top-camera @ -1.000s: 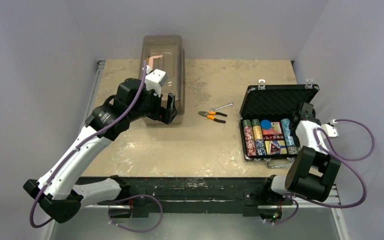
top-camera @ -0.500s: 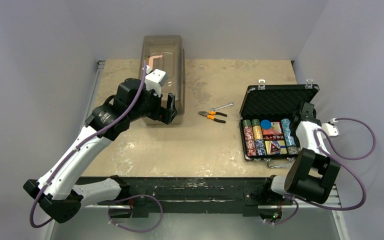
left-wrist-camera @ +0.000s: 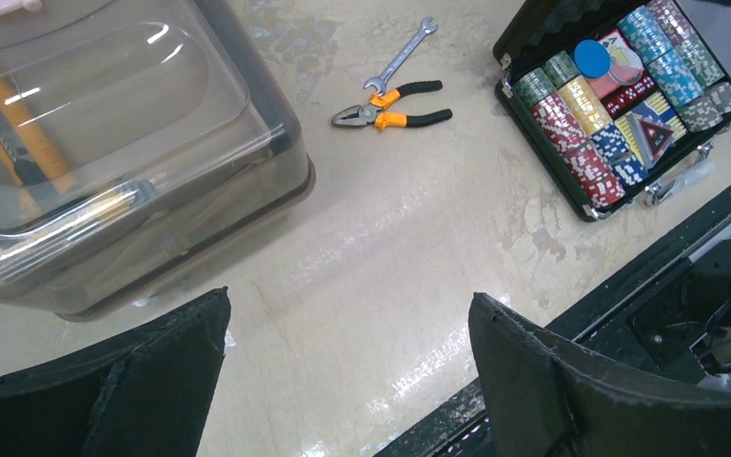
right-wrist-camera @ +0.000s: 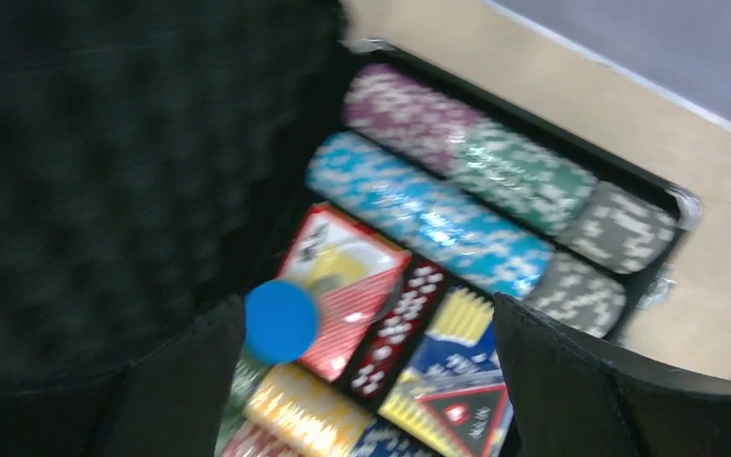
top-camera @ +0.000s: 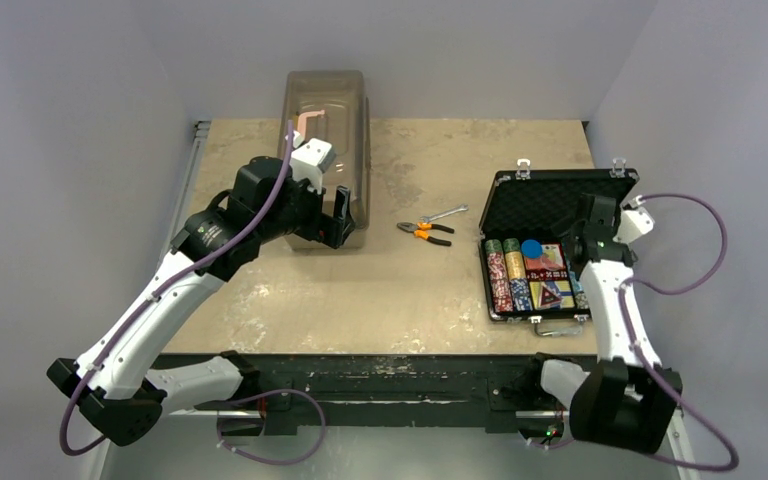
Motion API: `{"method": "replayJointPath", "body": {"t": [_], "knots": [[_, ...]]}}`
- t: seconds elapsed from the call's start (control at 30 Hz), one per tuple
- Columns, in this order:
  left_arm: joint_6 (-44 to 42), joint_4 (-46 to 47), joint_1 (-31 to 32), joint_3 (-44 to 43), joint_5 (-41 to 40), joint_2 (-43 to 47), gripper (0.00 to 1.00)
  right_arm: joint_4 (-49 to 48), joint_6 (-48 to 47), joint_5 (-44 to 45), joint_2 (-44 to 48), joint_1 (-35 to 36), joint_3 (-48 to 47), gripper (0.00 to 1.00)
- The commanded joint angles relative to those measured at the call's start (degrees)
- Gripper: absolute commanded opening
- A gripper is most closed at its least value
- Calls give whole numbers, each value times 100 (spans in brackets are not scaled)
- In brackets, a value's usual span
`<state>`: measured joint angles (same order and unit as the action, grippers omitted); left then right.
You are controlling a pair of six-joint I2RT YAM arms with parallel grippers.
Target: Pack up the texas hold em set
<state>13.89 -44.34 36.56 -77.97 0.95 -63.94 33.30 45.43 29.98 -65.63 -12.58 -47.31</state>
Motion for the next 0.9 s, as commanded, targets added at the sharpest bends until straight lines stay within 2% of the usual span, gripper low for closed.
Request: {"method": "replayJointPath", "body": {"t": [0.0, 0.13, 0.2, 0.37, 0.43, 0.5, 0.57, 0.73, 0.87], "knots": [[-77, 88, 19, -23, -77, -5, 92, -862, -786, -1585, 1073, 158, 7, 99], [-73, 75, 21, -33, -72, -31, 92, -1508, -800, -2760, 1486, 174, -6, 99], [-62, 70, 19, -40, -49, -25, 92, -1850, -522, -3127, 1508, 171, -59, 99], [-62, 49, 23, -51, -59, -19, 92, -2657, 398, -3570, 1223, 176, -242, 99], [-62, 41, 20, -60, -54, -27, 92, -2639, 585, -3504, 951, 175, -452, 92], [-62, 39, 18, -60, -37, -27, 92, -2674, 902, -3404, 777, 171, -574, 76], [-66, 36, 18, -67, -46, -33, 92, -2896, 1030, -3234, 729, 174, -520, 65], [-62, 19, 18, -89, -12, -64, 92, -2926, 1688, -2847, 617, 174, -454, 47], [-55, 4, 18, -95, 26, -110, 92, -2839, 1905, -2529, 548, 170, -504, 38]]}}
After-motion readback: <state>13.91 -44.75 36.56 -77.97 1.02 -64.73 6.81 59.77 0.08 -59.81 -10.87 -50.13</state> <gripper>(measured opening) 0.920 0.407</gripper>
